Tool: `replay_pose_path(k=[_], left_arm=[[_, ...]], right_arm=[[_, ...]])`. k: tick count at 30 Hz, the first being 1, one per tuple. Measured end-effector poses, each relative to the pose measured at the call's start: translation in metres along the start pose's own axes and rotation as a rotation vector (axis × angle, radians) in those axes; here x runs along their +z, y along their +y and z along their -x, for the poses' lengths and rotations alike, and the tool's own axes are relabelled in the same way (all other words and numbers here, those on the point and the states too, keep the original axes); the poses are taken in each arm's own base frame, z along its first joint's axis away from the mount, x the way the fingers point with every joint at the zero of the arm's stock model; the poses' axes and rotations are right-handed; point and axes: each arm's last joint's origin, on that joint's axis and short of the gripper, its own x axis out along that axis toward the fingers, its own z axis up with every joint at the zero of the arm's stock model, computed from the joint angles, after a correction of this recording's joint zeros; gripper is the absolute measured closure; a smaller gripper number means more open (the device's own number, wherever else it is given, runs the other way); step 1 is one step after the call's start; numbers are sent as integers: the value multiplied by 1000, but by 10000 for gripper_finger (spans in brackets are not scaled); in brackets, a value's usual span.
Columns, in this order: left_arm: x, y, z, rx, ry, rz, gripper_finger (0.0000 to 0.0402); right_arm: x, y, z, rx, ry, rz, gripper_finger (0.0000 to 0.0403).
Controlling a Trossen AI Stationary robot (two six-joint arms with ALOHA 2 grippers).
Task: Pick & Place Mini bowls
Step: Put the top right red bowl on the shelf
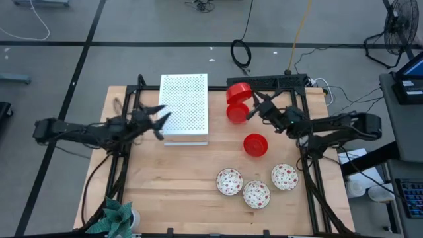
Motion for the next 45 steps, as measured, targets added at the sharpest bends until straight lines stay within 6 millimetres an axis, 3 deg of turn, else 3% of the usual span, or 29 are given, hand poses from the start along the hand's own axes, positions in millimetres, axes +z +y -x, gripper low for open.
replay_pose_path(k=[5,10,18,27,34,45], left_arm=[[13,-39,-60,13,138,-169,209],[35,-73,-113,97,158,-361,209],[55,-107,-166,135,151,-522,209],[55,-123,-192,137,147,-514,208],[54,-113,-196,227,175,-508,216],[55,-103,-202,269,174,-502,272]], right_arm=[[10,15,-11,-13,-11,88,403],[18,21,-9,-48,-21,126,403],[28,24,-2,-68,-55,126,403],[30,24,0,-74,-51,101,403],[33,27,2,-58,-67,88,403],[35,28,4,-58,-70,76,403]])
